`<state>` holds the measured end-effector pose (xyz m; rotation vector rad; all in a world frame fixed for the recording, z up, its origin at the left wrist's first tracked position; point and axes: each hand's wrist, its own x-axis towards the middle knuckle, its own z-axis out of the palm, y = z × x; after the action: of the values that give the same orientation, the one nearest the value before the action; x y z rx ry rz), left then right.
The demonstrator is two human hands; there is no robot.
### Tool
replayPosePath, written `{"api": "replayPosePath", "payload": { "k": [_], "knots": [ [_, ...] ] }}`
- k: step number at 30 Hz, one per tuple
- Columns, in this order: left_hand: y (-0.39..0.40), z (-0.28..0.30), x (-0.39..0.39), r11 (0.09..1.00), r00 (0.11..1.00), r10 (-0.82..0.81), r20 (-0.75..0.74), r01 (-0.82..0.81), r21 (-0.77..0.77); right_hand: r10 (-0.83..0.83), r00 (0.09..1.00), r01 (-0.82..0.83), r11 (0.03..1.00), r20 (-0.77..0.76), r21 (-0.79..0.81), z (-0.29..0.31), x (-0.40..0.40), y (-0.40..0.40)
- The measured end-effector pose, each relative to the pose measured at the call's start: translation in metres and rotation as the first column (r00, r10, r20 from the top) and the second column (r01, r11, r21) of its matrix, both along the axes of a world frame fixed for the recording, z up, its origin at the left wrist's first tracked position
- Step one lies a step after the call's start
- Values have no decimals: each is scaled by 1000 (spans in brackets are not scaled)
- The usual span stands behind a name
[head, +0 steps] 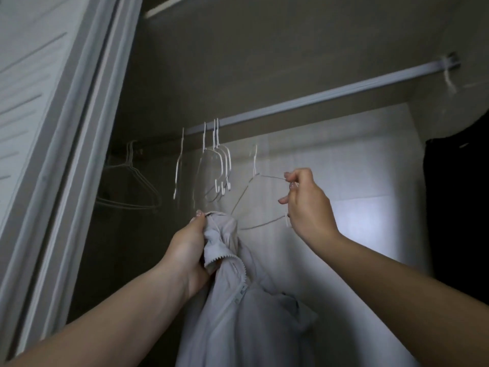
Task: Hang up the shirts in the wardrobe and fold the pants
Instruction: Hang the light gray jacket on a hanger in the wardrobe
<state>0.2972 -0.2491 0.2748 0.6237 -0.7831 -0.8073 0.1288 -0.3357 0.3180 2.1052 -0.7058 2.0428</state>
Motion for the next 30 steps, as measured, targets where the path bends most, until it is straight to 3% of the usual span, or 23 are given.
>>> {"api": "replayPosePath", "payload": {
  "k": [5, 9, 11, 13, 15, 16, 19, 22, 30],
  "knots": [
    [-20, -12, -22, 996, 998, -62, 16, 61, 60, 53, 998, -48, 992, -39, 114, -14, -49, 7],
    [-29, -31, -37, 984, 992, -128, -2, 128, 121, 222, 966, -257, 881, 131, 398, -31, -75, 11],
    [-35, -46, -44, 978, 986, -158, -54, 164, 129, 249, 959, -277, 710, 136, 648, -51, -82, 12],
    [-40, -64, -54, 963, 978, -185, -101, 201, 180, 349, 929, -281, 443, 125, 851, -84, -81, 11],
    [-45, -81, -67, 952, 970, -223, -97, 238, 191, 463, 868, -311, 225, 180, 923, -119, -73, 11],
    [-49, -88, -73, 949, 969, -232, -87, 245, 199, 501, 847, -311, 202, 175, 929, -133, -66, 12],
    [-58, -96, -82, 940, 963, -253, -92, 268, 214, 485, 871, -284, 372, 76, 884, -146, -45, 13],
    [-64, -91, -75, 943, 965, -244, -95, 259, 207, 409, 910, -301, 524, 75, 796, -128, -44, 8],
    [-47, -59, -51, 979, 983, -170, -75, 178, 104, 399, 909, -378, 666, 121, 644, -73, -30, 8]
  ]
}}
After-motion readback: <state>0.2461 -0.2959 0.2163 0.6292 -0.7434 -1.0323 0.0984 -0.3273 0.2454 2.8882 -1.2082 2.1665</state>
